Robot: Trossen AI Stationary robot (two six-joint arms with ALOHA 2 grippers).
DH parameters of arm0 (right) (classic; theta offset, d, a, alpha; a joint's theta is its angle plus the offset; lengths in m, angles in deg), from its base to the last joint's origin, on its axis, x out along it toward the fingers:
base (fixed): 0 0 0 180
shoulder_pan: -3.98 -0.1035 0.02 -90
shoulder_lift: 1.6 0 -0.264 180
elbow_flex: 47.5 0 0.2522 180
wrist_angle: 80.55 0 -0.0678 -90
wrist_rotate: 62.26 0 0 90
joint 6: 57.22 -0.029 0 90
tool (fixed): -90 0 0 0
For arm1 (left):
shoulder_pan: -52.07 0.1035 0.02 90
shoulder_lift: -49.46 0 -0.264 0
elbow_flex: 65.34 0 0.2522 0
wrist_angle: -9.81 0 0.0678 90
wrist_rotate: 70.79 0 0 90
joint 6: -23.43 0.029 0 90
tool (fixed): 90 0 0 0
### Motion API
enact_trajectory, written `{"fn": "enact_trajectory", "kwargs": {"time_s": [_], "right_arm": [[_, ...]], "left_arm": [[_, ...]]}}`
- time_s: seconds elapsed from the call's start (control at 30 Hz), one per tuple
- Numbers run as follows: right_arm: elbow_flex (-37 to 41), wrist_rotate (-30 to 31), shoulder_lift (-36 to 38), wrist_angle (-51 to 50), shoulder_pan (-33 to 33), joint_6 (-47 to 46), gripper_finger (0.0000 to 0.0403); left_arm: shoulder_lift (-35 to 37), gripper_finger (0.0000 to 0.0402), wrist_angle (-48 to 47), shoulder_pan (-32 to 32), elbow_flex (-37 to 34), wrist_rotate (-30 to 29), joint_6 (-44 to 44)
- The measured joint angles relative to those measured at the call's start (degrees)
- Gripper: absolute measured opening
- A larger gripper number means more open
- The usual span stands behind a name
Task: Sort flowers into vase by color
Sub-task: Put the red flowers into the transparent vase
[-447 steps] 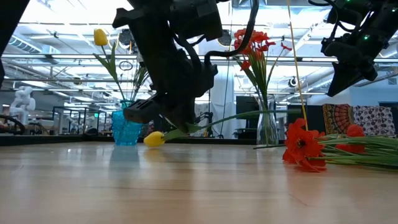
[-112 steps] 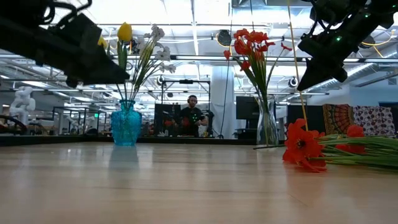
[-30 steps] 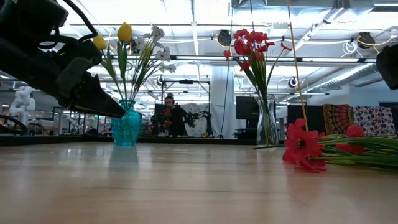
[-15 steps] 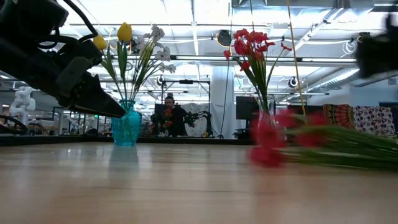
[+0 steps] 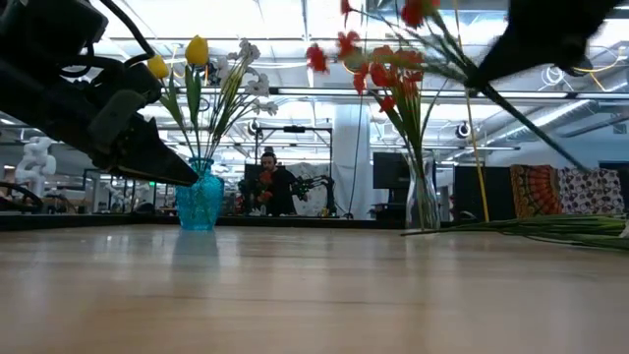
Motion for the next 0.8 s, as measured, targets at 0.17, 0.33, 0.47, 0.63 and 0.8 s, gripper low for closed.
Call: {"fn": "enact_trajectory", "kwargs": {"time_s": [0.17, 0.33, 0.47, 0.63, 0.8], "right_arm": [[0.0, 12.7, 7.1, -3.0, 1.5, 3.6, 0.0001], [1.6, 17.3, 13.1, -7.3, 5.3, 2.3, 0.0000], [8.0, 19.9, 19.4, -7.1, 6.9, -1.7, 0.0000], [16.4, 24.2, 29.1, -6.3, 7.2, -8.0, 0.0000], [20.1, 28.1, 37.0, -1.0, 7.4, -2.2, 0.0000]], "left_arm": [[0.0, 0.0150, 0.0, 0.0, 0.0, 0.0, 0.2], [0.0, 0.0150, 0.0, 0.1, 0.0, -0.1, 0.4], [0.0, 0.0150, 0.0, 0.1, 0.0, -0.1, 0.4], [0.0, 0.0150, 0.0, 0.0, 0.0, -0.1, 0.4], [0.0, 0.0150, 0.0, 0.0, 0.0, -0.3, 1.7]]}}
